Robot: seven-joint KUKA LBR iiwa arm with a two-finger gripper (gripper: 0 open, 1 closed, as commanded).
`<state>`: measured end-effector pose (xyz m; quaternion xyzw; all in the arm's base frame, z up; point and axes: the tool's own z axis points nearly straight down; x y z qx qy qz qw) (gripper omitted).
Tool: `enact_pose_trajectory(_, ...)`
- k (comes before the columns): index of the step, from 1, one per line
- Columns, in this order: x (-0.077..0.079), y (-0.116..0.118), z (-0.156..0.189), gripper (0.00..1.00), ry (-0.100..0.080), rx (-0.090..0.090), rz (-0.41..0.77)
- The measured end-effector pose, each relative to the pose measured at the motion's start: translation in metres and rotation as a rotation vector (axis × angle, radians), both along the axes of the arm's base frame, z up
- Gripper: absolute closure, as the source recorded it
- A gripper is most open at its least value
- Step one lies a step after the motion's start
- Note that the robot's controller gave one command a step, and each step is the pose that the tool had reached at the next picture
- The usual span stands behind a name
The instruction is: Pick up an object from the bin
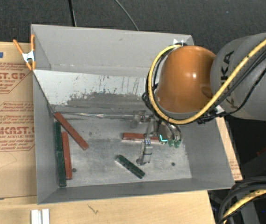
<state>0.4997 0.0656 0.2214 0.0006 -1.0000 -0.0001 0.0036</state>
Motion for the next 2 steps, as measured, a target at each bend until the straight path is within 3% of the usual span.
enact_pose_trajectory(1,0.002,0.000,0.004,0.00,-0.008,0.001,-0.001)
enact_pose_trajectory(2,0.011,-0.014,-0.039,0.00,-0.017,0.002,0.001)
